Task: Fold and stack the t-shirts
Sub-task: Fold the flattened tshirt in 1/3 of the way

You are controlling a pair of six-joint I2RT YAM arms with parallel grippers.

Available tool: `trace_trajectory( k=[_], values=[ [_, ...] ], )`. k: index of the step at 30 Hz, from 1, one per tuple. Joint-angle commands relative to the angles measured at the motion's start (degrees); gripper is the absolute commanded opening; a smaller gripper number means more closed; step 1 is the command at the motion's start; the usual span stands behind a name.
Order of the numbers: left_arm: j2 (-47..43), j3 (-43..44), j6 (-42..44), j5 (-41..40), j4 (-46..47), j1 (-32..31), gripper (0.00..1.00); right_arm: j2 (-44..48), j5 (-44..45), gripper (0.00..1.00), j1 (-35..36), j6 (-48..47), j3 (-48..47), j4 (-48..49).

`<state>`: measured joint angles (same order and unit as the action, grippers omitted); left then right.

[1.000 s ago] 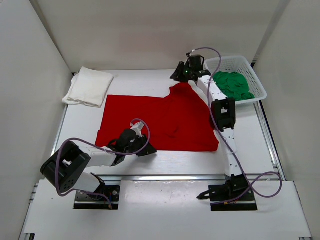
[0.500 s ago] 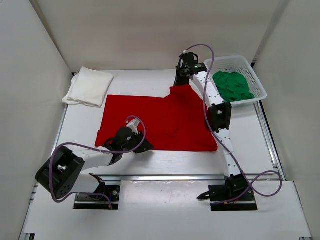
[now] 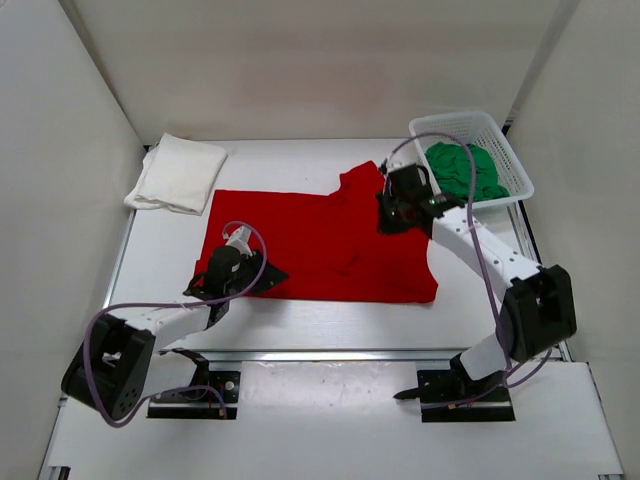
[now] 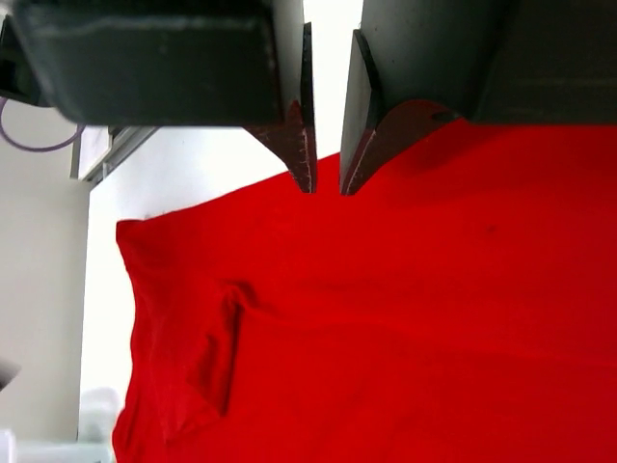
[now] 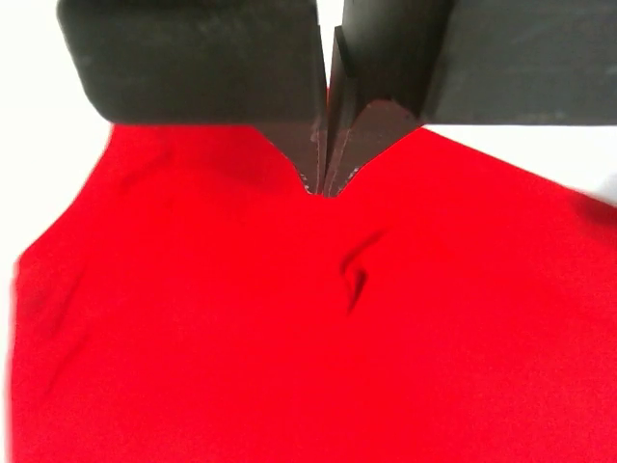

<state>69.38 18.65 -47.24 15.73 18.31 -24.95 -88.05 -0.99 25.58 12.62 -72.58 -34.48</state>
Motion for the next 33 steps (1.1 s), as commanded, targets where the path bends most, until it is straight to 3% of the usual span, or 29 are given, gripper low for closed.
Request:
trace_trajectory(
  k=[1,4,8,23,33],
  values=[
    [-4.6,-2.3,0.7,0.5,-1.6,2.4,0.27,2.1,-8.6,0.00,0.1,4.4,12.8,17.4],
    [-6.7,-3.4,2.0,1.1,-3.8,5.3,0.27,4.6,-13.1,0.00,-0.6,6.8,20.4,25.7],
    [-8.3,-4.4,1.7,1.9,-5.5,8.9,0.27,1.7,-18.2,0.00,-0.7,9.0,22.7,31.9],
    [-9.7,-5.4,2.1,2.0,-6.6,10.6,0.28,-11.5,-22.5,0.00,-0.5,11.1,17.6,38.6],
    [-9.7,-5.3,1.3,1.8,-5.8,9.8,0.27,-20.2,-26.4,0.00,-1.2,12.7,8.7,40.8]
  ],
)
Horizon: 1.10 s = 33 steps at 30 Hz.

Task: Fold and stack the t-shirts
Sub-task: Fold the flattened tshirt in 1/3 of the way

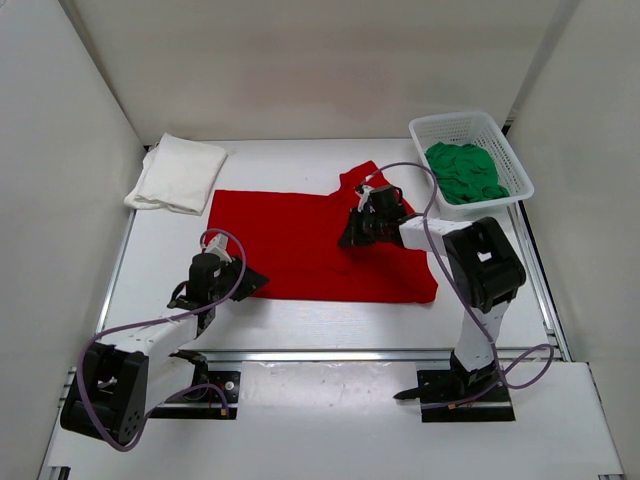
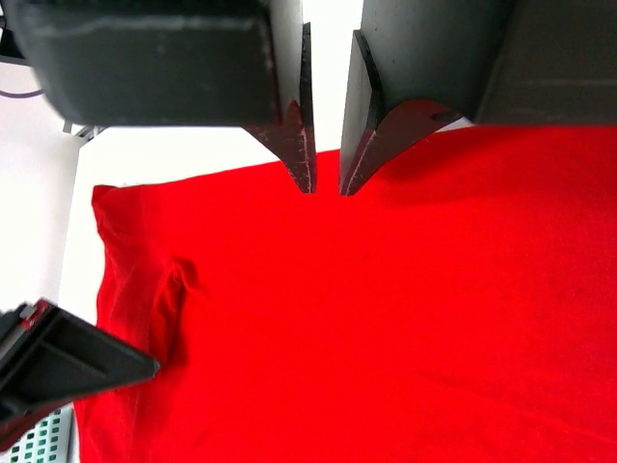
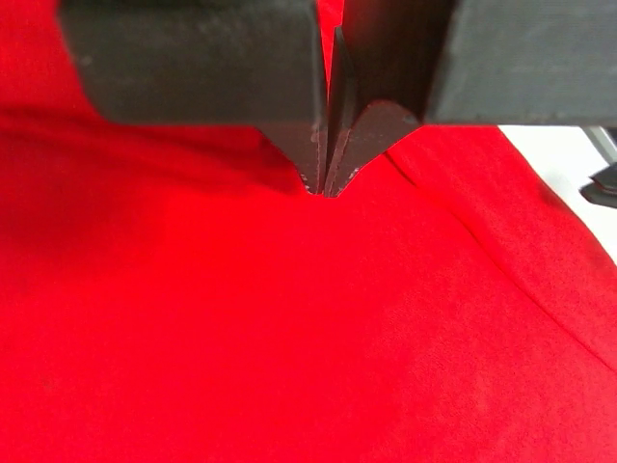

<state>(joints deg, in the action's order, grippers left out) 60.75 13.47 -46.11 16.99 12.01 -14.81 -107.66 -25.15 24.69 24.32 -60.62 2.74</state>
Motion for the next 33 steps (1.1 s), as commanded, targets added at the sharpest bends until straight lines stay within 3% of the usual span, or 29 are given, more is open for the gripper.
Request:
trace_trajectory(
  k=[1,5,12,26,33],
  values=[
    [-1.4,-0.1,0.1,0.6,0.6,-0.1,0.27,-0.5,-2.7,0.00,-0.4,0.9,-3.8,3.6],
    [-1.3,0.3,-0.2,-0.1,0.5,-1.9,0.27,4.2,-2.0,0.00,-0.3,-0.5,-3.6,1.6],
    [1.1,2.7,0.2,-3.7,1.2,-8.6,0.27,16.2,-1.2,0.00,-3.0,0.2,9.0,4.3],
    [6.7,2.8,-0.1,-2.7,3.5,-10.1,0.28,3.3,-4.7,0.00,-2.1,2.5,6.9,9.6],
    [6.6,2.8,0.4,-2.4,2.8,-9.2,0.28,2.2,-4.6,0.00,-1.7,3.0,6.7,9.2]
  ],
)
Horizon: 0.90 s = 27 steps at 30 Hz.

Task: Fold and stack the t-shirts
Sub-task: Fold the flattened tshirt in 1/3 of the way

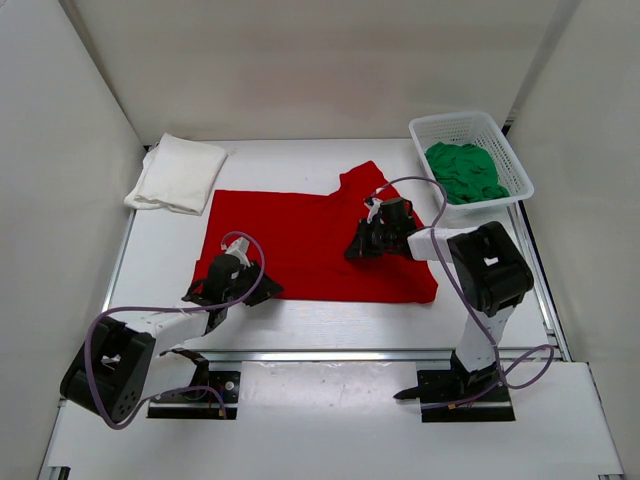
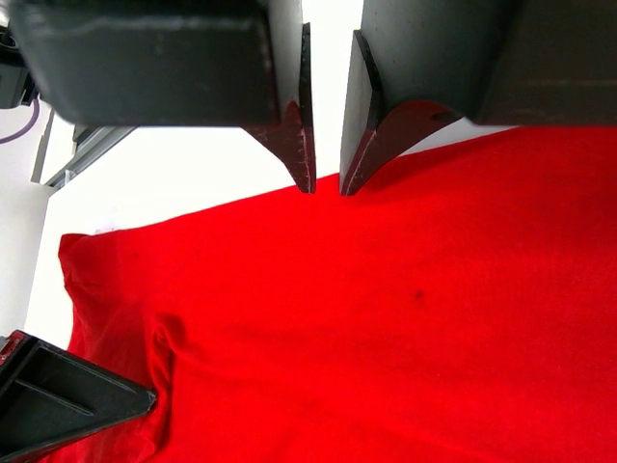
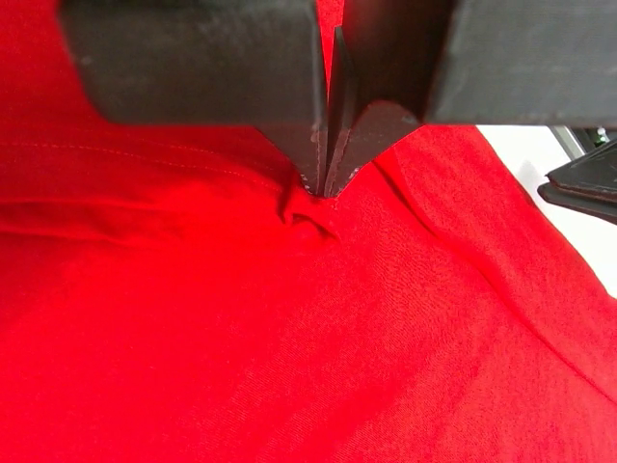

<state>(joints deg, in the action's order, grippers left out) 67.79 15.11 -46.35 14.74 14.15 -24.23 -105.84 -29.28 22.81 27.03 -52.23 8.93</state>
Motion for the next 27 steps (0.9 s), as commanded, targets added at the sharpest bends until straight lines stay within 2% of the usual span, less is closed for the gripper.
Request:
trace_trajectory(
  k=[1,2,8,10,11,15,17,20,25,27],
  values=[
    [-0.8,1.2,0.7,-0.3,0.6,0.1,0.28,1.3,-0.2,0.00,0.2,0.0,-1.7,2.9],
    [-0.5,1.7,0.7,-0.5,0.7,-0.6,0.28,2.0,-0.3,0.00,0.2,-0.1,-1.6,2.2],
    [2.3,4.8,0.7,-2.7,1.2,-5.5,0.28,11.2,-1.6,0.32,-1.3,-0.3,3.1,2.9],
    [3.7,5.7,1.0,-2.2,1.4,-6.1,0.28,15.1,-0.7,0.34,-1.8,-0.7,6.9,3.2],
    [4.5,6.0,0.6,-2.2,1.5,-5.8,0.27,16.0,-0.3,0.34,-2.4,-0.7,8.2,3.4],
    [5.2,6.2,0.6,-3.1,1.7,-5.7,0.27,22.3,3.5,0.09,-2.8,0.3,17.2,3.8],
    [5.5,5.5,0.5,-2.8,2.2,-4.5,0.27,24.9,6.6,0.03,-2.5,0.6,20.6,4.0],
    [5.8,5.5,1.3,-3.4,0.7,-3.5,0.26,26.6,9.5,0.00,-3.4,0.8,25.8,2.2],
    [6.2,4.8,2.1,-4.9,-0.8,-3.3,0.27,29.6,13.7,0.00,-3.6,1.2,29.9,0.2],
    [7.4,4.1,2.1,-3.1,-1.5,-3.2,0.26,29.5,15.2,0.00,-3.5,1.2,30.9,-1.3]
  ],
)
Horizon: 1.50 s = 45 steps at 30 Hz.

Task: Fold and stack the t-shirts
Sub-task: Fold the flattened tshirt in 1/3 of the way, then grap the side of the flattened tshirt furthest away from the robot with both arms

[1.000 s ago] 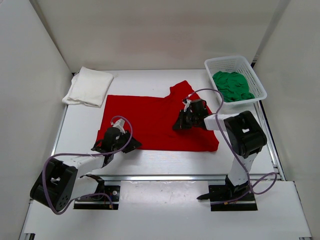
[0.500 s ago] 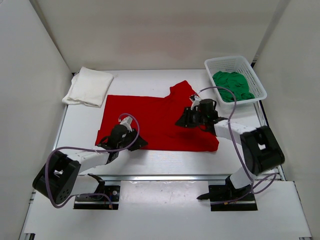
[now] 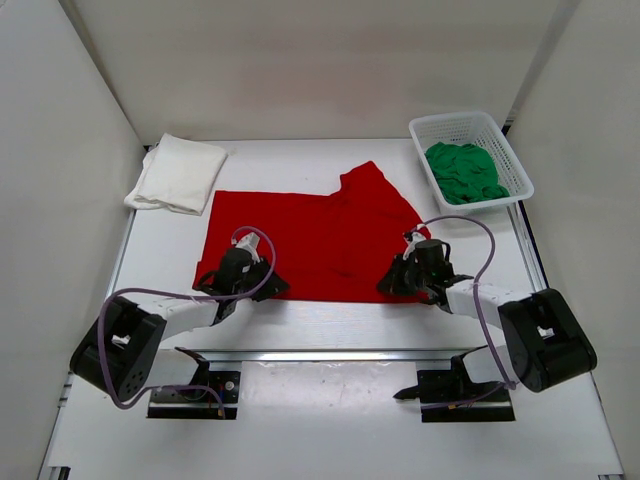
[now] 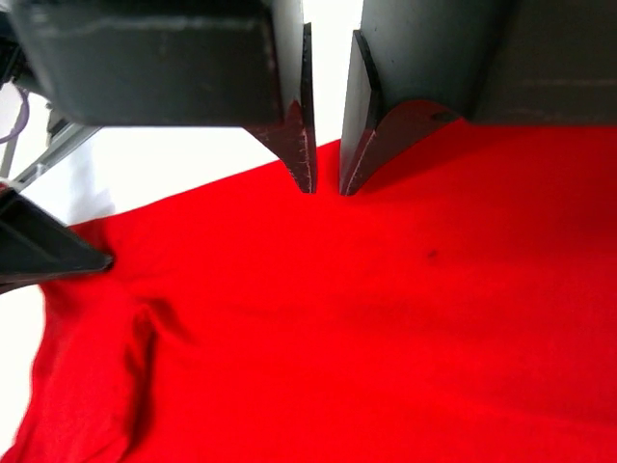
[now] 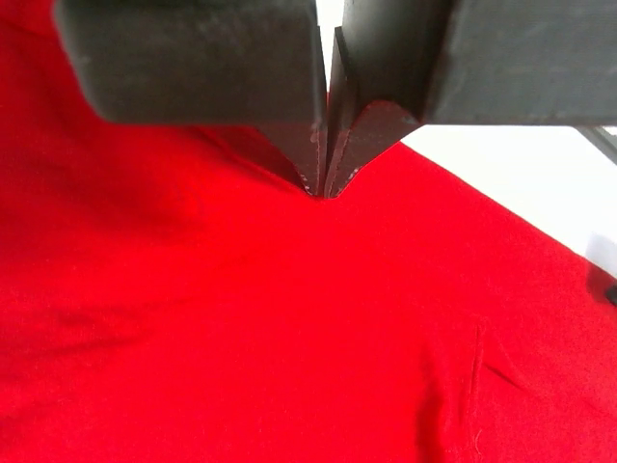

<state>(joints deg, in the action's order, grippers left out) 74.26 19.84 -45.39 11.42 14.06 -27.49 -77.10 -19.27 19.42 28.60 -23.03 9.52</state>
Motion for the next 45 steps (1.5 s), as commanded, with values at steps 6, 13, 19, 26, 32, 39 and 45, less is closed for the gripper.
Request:
trace_trajectory(
  k=[6,13,19,26,32,39,45],
  values=[
    [-2.8,-6.6,1.1,2.6,-3.9,-0.1,0.25,4.8,7.0,0.00,1.1,4.0,8.3,-3.5],
    [-16.8,-11.8,-0.1,1.6,-12.4,-0.6,0.26,19.3,7.0,0.00,3.4,8.8,13.9,-13.1],
    [-20.5,-5.5,-0.1,0.3,-16.2,-1.4,0.28,26.0,2.0,0.07,-0.9,5.5,10.3,-15.6],
    [-6.7,10.7,4.9,-1.6,-12.7,5.2,0.28,21.6,0.7,0.08,-2.6,0.7,1.5,-12.9],
    [7.4,21.5,2.2,-4.5,-7.9,13.1,0.15,13.3,3.1,0.00,5.6,0.8,-0.3,-8.4],
    [23.3,42.4,7.6,-13.9,-17.6,20.4,0.04,12.1,1.7,0.00,9.8,1.3,2.1,-2.8],
    [35.5,58.5,13.5,-16.8,-28.9,25.6,0.26,13.7,1.1,0.00,11.6,2.5,5.5,0.2]
  ],
)
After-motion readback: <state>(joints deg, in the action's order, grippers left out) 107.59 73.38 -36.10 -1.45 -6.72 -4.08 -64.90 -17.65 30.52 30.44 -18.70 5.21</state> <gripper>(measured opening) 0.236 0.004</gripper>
